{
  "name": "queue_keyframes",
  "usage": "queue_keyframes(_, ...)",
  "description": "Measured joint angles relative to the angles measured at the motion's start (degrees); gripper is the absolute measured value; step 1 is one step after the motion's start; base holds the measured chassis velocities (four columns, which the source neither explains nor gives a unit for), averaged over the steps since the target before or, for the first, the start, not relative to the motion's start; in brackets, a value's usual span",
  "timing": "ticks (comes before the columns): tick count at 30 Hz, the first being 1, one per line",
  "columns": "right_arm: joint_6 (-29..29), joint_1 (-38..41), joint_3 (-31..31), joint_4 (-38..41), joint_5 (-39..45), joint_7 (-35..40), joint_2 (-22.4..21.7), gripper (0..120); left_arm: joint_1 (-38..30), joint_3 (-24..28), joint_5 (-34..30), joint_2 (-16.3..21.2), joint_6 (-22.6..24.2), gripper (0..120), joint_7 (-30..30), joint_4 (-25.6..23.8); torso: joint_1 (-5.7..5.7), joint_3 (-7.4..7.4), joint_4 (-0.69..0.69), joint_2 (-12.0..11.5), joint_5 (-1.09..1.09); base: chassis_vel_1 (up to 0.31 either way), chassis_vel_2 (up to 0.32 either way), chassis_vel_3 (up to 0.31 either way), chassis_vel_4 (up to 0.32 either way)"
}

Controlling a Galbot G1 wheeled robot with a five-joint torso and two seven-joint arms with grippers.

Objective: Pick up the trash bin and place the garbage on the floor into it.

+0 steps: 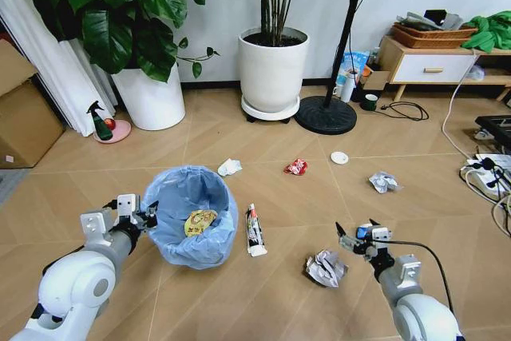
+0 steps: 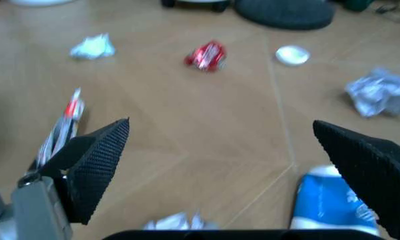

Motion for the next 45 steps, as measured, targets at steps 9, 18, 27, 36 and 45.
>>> queue_keyframes(9,0.57,3.58,-2.36,-11.1,-3.41,-7.83,-2.14,100,0.06,0.35,0.27,-0.14,-0.04,0,-0.04,0.0,0.0,0.0,0.0,0.0,0.01,0.0,0.0,0.0,0.0)
queue_keyframes(18,0.41,7.22,-4.7,-19.41,-3.66,-10.25,-1.6,100,0.11,0.52,0.45,-0.11,-0.09,0,-0.11,0.05,0.0,0.0,0.0,0.0,0.02,0.0,0.0,0.0,0.0)
queue_keyframes(27,0.77,10.47,-6.06,-24.82,-4.92,-11.76,-0.06,100,0.19,1.3,1.05,-0.44,-0.18,0,-0.11,0.33,0.0,0.0,0.0,0.0,0.02,0.0,0.0,0.0,0.0)
queue_keyframes(36,0.59,12.79,-7.0,-27.73,-6.29,-12.93,1.86,99,-0.68,1.93,1.04,-0.38,-0.19,0,-0.1,0.89,0.0,0.0,0.0,0.0,0.02,0.0,0.0,0.0,0.0)
queue_keyframes(45,0.36,14.42,-7.18,-30.47,-7.1,-13.16,3.02,66,-1.32,2.12,0.91,-0.31,-0.16,0,-0.1,1.4,0.0,0.01,0.0,0.0,0.02,0.0,0.0,0.0,0.0)
